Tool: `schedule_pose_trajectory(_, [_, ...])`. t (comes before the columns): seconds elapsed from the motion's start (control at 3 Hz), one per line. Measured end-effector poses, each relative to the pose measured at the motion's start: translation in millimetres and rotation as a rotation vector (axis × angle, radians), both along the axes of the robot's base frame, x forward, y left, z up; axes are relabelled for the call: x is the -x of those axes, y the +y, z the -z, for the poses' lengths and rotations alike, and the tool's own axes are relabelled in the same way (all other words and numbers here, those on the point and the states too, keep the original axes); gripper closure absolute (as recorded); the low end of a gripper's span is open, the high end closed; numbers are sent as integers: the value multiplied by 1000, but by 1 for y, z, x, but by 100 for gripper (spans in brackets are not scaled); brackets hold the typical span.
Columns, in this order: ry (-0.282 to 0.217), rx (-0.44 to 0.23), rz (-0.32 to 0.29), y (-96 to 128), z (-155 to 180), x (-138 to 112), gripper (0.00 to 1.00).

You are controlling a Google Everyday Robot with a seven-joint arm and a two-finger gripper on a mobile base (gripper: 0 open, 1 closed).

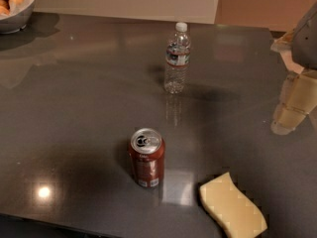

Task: Move coke can near water bottle

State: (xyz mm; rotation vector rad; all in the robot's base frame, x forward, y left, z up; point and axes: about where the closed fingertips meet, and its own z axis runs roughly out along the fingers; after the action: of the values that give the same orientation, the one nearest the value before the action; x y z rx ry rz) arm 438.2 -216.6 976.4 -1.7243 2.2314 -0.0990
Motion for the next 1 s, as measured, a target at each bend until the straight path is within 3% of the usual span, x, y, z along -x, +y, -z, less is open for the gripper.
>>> schedule_pose_trajectory(0.67, [-2, -3, -31, 10, -5, -2, 0])
schedule_pose_trajectory(1.0, [31, -17, -144, 42, -5, 13, 0])
